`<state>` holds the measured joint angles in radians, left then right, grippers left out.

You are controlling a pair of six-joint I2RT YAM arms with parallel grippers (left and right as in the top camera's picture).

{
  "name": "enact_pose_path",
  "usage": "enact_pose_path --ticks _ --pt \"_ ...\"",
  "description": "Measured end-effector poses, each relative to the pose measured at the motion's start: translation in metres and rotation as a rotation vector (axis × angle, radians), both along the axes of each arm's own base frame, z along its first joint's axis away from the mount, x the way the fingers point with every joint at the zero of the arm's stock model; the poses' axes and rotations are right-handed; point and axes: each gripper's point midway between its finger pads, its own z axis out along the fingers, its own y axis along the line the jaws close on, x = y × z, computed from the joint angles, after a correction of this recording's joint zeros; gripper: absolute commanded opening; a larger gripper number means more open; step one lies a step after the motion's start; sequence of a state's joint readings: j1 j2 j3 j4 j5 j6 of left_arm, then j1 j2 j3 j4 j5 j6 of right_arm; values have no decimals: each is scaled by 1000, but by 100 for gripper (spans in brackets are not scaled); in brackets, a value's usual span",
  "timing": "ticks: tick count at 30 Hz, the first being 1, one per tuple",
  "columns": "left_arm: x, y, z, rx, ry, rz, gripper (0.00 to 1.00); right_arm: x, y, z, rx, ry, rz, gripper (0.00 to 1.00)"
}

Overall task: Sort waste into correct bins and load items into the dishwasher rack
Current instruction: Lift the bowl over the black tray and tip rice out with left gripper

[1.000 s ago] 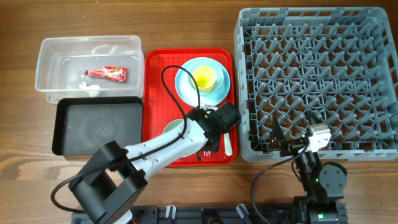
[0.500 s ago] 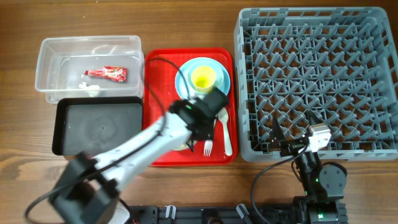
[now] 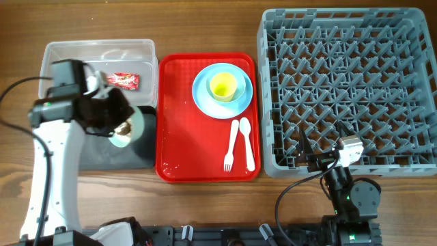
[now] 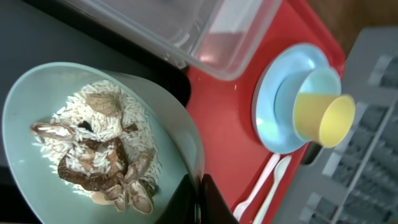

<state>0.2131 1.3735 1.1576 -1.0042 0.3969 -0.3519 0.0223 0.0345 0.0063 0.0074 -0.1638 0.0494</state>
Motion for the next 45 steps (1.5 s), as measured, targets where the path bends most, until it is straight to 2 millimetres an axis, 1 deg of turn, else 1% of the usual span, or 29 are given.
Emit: enact_pose_path --ticks 3,5,7,12,14,18,25,29,30,32,35,37,42,45 --pt "10 24 11 -74 -78 62 4 0 0 0 0 0 0 100" --pt "17 36 19 -126 -146 89 4 0 0 0 0 0 0 100" --pt "21 48 22 -186 -209 115 4 0 0 0 0 0 0 100" --pt "18 73 18 -323 -326 174 4 0 0 0 0 0 0 100" --pt "15 79 18 -374 -367 188 4 0 0 0 0 0 0 100" --pt "8 93 15 -420 -427 223 4 0 0 0 0 0 0 100" --pt "5 88 17 -486 -487 192 4 0 0 0 0 0 0 100" --pt "2 83 12 -513 -484 188 4 0 0 0 0 0 0 100" --pt "1 81 13 -532 -489 181 4 0 0 0 0 0 0 100" --pt "0 74 22 -585 -517 150 4 0 0 0 0 0 0 99" --pt "-2 70 33 -639 -550 121 4 0 0 0 0 0 0 100" --pt "-5 67 36 -680 -547 124 4 0 0 0 0 0 0 100" --pt "-9 63 40 -720 -557 112 4 0 0 0 0 0 0 100" --pt "-8 65 43 -716 -579 98 4 0 0 0 0 0 0 100"
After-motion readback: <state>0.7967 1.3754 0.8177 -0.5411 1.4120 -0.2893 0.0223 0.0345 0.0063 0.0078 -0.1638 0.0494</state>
